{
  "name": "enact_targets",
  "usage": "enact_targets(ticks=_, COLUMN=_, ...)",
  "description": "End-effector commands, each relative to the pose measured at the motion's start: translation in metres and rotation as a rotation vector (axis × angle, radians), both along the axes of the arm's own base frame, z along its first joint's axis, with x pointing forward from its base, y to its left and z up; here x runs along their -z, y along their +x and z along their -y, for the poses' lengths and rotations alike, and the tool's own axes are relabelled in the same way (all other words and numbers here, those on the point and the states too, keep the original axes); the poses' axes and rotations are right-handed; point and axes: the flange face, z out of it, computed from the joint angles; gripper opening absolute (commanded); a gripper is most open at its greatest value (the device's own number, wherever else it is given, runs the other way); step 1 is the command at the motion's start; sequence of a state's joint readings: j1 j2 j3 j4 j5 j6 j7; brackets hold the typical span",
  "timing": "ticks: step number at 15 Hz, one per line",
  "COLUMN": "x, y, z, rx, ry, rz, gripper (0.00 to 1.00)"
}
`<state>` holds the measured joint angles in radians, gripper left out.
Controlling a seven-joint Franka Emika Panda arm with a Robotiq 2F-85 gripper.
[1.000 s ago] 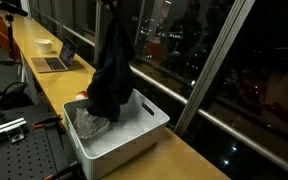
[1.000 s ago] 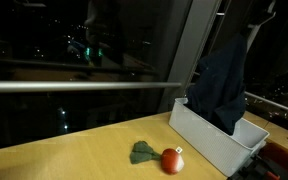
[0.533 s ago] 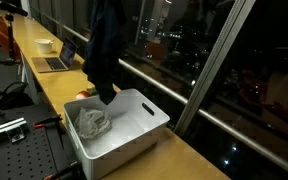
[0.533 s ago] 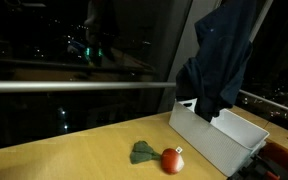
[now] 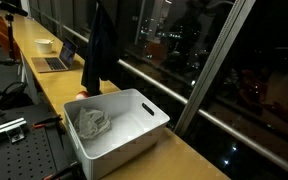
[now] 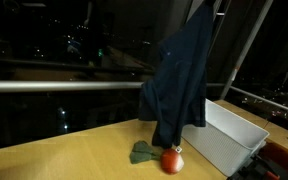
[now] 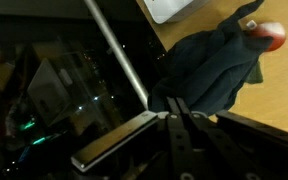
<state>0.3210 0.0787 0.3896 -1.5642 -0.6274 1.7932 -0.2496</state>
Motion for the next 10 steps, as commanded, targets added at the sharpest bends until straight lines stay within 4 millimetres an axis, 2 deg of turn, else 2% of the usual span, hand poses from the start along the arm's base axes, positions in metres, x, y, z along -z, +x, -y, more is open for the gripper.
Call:
enact_targets(ticks=1, x=0.019, y=-0.002, z=-0.027, rx=-0.024, ry=0.043, rz=-0.047, gripper=0.01)
enact_targets(ticks=3, x=0.036, y=-0.002, z=-0.029, rx=-0.028, ry=0.064, rz=-0.093, gripper=0.01)
enact_targets(ticks=8, x=0.075, y=-0.003, z=-0.015, rx=0.002, ry=0.121, rz=-0.207, gripper=0.01)
enact_targets(ticks=9, x=0.081, y=-0.003, z=-0.012, rx=0.010, ry=0.123, rz=-0.219, gripper=0.28)
enact_targets(ticks=10, x=0.086, y=-0.003, z=-0.008, rx=0.017, ry=0.128, rz=-0.227, gripper=0.29)
